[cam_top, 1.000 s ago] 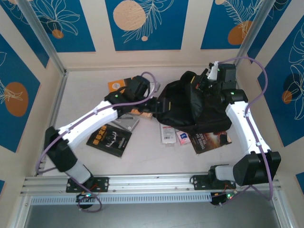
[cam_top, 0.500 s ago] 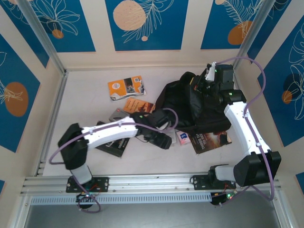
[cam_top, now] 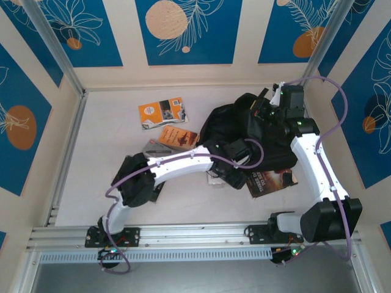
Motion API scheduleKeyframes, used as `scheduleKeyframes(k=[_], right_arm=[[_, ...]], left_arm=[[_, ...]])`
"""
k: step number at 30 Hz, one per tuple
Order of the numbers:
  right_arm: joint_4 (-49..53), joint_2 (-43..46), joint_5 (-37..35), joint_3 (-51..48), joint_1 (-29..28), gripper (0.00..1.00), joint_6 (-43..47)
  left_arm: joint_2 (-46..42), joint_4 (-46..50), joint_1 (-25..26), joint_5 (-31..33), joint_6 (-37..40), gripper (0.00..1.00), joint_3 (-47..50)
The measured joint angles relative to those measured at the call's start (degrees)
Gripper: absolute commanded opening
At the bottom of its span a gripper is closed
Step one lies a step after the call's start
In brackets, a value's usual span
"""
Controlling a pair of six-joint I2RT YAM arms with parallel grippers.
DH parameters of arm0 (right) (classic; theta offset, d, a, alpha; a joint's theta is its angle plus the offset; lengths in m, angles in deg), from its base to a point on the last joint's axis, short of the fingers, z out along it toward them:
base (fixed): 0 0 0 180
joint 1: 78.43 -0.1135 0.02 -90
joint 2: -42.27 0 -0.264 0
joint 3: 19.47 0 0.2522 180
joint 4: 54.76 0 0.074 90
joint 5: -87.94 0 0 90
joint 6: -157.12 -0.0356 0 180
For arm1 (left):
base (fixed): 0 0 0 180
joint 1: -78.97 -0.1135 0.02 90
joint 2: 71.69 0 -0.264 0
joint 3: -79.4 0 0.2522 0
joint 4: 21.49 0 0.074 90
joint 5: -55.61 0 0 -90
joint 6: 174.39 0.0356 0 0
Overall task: Pack the student bag
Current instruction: Move the personal item from the bottom-center of the table.
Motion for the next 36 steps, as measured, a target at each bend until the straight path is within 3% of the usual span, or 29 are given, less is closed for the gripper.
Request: scheduleKeyframes(k=[1,2,18,22,28,36], right_arm=[[-0.22,0.02,0.02,-0.07,0.52,0.00,-0.42],[-0.55,0.02,0.02,-0.11,0.90,0.00,-0.83],[-1.66,0.04,1.38,-1.51,1.88,0.00,-4.20],[-1.92,0.04,1.84,-1.60,2.01,0.00,-4.59],[-2.99,0.04,2.67,-2.27,2.08,0.00,-5.14],[-3.67,0.33,3.15,-2.29,2.47,0.00,-5.33]], left_arm=[[1.42,0.26,0.02,0.26,0.44,0.84,-1.57],[2.86,0.66,0.04,0.66,1.25,0.86,-3.10],[13.68,1.22,0.13,8.13,6.84,0.85,-11.10],[14.12,1.18,0.20,9.40,8.04,0.80,-11.47],[14.38,0.26,0.37,10.69,9.79,0.57,-11.41],[10.71,-4.66,0.70,12.35,13.90,0.52,-4.44]])
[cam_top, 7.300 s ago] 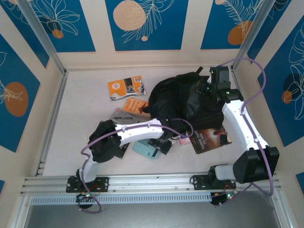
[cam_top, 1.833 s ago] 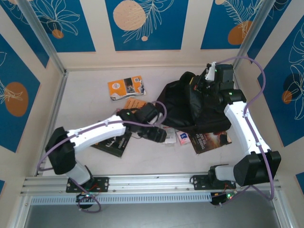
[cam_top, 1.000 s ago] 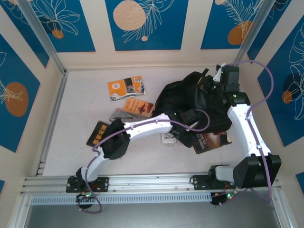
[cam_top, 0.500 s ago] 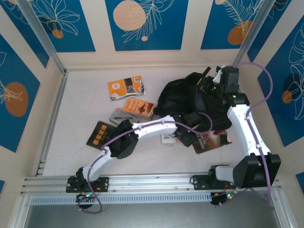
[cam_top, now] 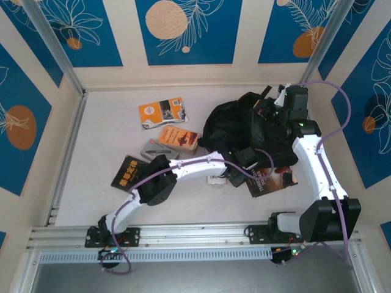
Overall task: Pack the student bag
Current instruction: Move the personal item from the bottom-center of the table, then pick up the personal item from the bottom-center of the table.
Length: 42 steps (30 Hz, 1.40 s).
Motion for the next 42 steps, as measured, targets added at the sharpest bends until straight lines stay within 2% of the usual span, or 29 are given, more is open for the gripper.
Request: scheduleKeyframes(k=[4,10,16,21,30,31,33,42], right_arm=[[-0.15,0.44,0.22,-0.04,0.20,0.00,-0.02],[-0.55,0.74,0.52,-0.20,0.24,0.00,-0.55],[-1.29,0.76,1.25,-0.20,0.24,0.00,-1.09],[-1.29,0.76,1.64,-0.20,0.24,0.00,-1.64],[-1.29,0.76,1.57,-0.22,-0.07,0.00,-2.84],[-1.29,0.76,1.40,-0.22,-0.42,0.00,-2.97],[-1.29,0.76,1.16,-0.37,-1.01,0.00,-3.06],[-1.55,1.11,-0.11,-0.87,-1.86,0.00,-3.65]], left_arm=[[-4.33,-1.11,-0.02,0.20,3.98,0.55,6.86],[-10.25,0.74,-0.07,2.19,9.60,0.67,15.98],[-15.47,4.04,-1.51,0.26,9.66,0.79,22.03],[-19.19,4.02,-2.40,-4.42,3.23,0.82,22.62],[-20.48,3.78,-4.20,-8.46,-15.15,0.91,22.62],[-20.48,3.76,-4.57,-8.46,-16.87,0.96,22.62],[-20.46,3.76,-5.46,-8.48,-20.11,0.99,22.62],[-16.02,3.13,-7.91,-10.51,-26.67,0.99,21.29]])
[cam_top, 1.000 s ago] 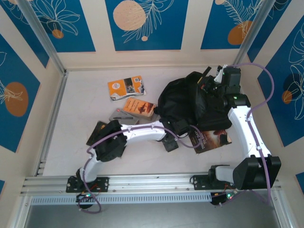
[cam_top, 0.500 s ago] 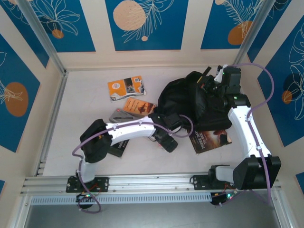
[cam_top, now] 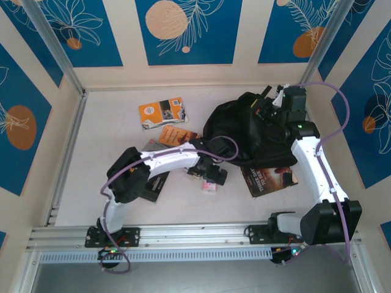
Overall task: Pack the student bag
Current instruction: Pick up the personal item from the bottom-center of the table.
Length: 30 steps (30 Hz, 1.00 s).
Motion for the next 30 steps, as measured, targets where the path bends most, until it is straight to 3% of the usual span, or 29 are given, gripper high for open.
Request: scheduleKeyframes(k=[8,21,30], right_arm=[[-0.28,1.25,-0.20,-1.38,0.04,0.00,-0.22],[-0.59,1.46,-0.20,-2.34,0.15,0.00,-0.35],[-1.01,1.46,-0.15,-2.56,0.15,0.00,0.09]], left_arm=[[3.56,0.48,0.00,-0.72,-0.59,0.85,-2.10],[4.50,0.72,0.00,1.09,4.22,0.43,-1.29],[2.97,1.99,0.04,2.78,8.22,0.44,-0.63]])
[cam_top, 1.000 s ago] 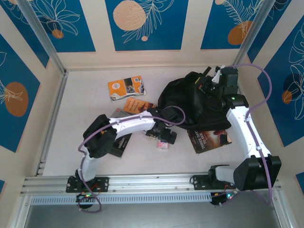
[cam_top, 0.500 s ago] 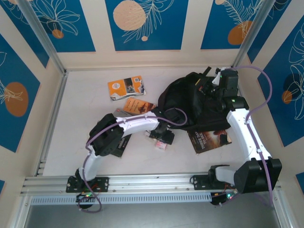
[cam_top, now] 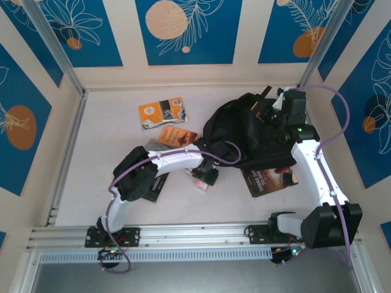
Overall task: Pack the student bag
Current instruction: Pick up the personal item from the bottom-center of the table.
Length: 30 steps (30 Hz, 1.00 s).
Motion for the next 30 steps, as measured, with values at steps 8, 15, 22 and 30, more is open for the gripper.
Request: scheduleKeyframes(k=[8,15,22,30], right_arm=[[0.07,0.00,0.13,0.00,0.00,0.00,1.62],[0.57,0.00,1.22,0.07,-0.11,0.00,3.72],[1.62,-0.55,3.89,1.18,-1.14,0.00,4.72],[1.77,-1.75,11.06,3.04,-1.03,0.00,3.45]], left_arm=[[-6.91,3.91,-0.50,0.85,2.27,0.47,0.72],[-14.32,4.68,-3.26,-1.97,2.40,0.46,0.83],[-17.53,3.61,-8.66,-6.51,1.49,0.40,0.63],[-10.91,0.46,-11.52,-11.26,-2.56,0.41,-15.08]])
